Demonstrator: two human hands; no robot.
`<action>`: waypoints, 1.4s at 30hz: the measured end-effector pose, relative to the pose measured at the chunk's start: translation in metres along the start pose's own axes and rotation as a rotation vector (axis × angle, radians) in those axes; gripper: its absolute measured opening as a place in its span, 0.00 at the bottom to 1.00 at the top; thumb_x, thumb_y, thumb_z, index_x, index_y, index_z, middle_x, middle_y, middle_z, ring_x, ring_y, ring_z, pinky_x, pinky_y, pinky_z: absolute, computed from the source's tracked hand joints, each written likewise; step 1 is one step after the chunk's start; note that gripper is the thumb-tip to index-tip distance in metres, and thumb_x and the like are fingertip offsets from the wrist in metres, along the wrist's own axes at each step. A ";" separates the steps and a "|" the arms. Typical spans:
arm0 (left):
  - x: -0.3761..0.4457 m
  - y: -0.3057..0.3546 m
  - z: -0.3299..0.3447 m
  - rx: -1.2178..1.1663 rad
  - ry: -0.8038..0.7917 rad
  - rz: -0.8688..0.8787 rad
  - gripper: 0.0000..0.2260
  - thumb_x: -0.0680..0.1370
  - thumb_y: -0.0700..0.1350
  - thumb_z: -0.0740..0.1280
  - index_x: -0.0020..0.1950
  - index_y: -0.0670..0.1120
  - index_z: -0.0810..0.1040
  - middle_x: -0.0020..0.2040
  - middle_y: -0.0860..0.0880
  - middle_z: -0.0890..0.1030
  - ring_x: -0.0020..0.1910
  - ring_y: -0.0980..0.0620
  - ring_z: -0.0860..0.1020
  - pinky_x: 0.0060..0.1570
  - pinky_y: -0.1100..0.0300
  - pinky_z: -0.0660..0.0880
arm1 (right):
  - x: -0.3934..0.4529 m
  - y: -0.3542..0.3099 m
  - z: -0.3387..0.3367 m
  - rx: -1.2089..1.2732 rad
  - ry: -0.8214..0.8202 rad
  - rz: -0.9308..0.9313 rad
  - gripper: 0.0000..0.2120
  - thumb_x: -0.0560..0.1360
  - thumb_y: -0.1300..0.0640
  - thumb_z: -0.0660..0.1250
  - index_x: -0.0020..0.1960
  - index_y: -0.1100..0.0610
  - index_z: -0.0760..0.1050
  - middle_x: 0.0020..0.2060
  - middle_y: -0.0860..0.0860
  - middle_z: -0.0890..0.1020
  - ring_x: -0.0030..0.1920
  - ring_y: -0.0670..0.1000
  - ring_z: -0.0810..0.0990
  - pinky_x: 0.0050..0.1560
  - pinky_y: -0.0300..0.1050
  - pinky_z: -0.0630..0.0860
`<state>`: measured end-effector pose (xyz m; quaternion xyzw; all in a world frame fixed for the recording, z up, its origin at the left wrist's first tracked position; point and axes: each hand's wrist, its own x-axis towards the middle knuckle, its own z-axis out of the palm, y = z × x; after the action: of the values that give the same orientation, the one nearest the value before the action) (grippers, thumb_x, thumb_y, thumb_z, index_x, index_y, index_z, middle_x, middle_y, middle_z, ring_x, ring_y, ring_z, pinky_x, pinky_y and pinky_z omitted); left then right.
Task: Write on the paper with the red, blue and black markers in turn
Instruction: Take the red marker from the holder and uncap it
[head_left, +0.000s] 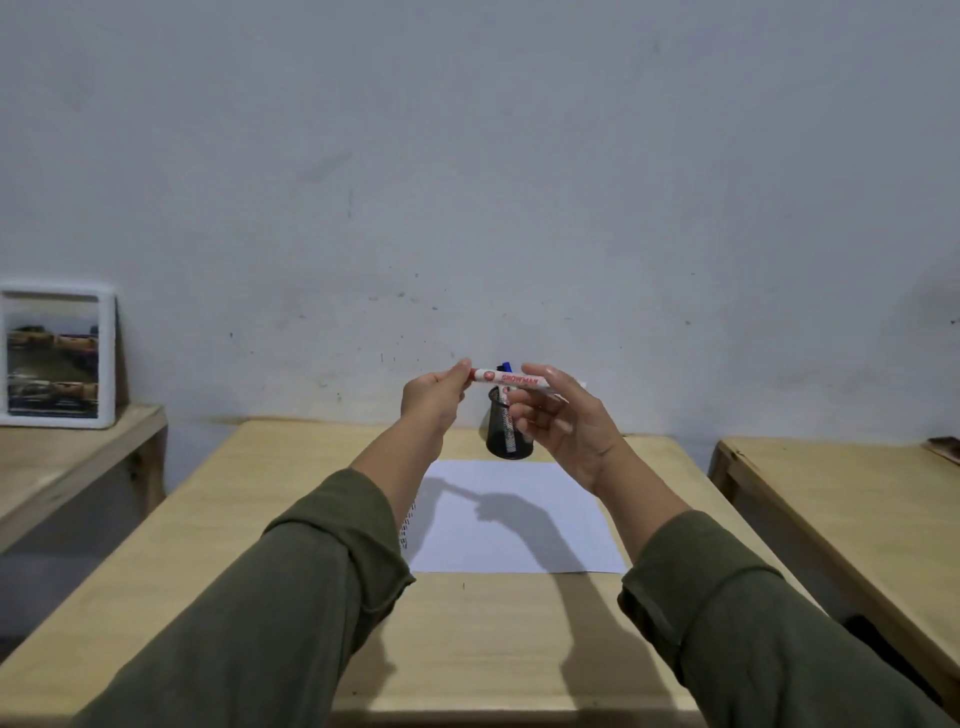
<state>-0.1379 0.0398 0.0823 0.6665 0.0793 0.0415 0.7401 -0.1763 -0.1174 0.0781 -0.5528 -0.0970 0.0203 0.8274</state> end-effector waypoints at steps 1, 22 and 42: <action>-0.002 0.000 0.002 0.001 -0.011 0.004 0.10 0.74 0.54 0.68 0.38 0.50 0.77 0.44 0.52 0.80 0.48 0.53 0.76 0.51 0.59 0.70 | 0.001 0.002 0.002 0.009 0.032 -0.014 0.10 0.74 0.52 0.67 0.52 0.57 0.78 0.37 0.55 0.84 0.35 0.50 0.81 0.41 0.40 0.77; -0.022 -0.002 0.012 -0.326 -0.308 0.132 0.11 0.80 0.44 0.60 0.62 0.48 0.75 0.48 0.58 0.80 0.39 0.70 0.81 0.38 0.69 0.74 | 0.011 0.018 0.017 0.330 0.133 -0.005 0.05 0.77 0.55 0.64 0.46 0.57 0.76 0.30 0.51 0.83 0.30 0.45 0.81 0.36 0.35 0.78; -0.013 -0.002 0.007 -0.276 0.139 -0.010 0.10 0.75 0.53 0.68 0.36 0.50 0.80 0.36 0.57 0.79 0.41 0.56 0.74 0.42 0.64 0.70 | 0.012 0.033 0.020 0.092 0.039 -0.163 0.05 0.77 0.62 0.62 0.52 0.61 0.74 0.41 0.56 0.80 0.37 0.48 0.81 0.46 0.37 0.78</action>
<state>-0.1495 0.0305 0.0821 0.5536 0.1271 0.0944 0.8176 -0.1661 -0.0850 0.0566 -0.5048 -0.1247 -0.0534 0.8525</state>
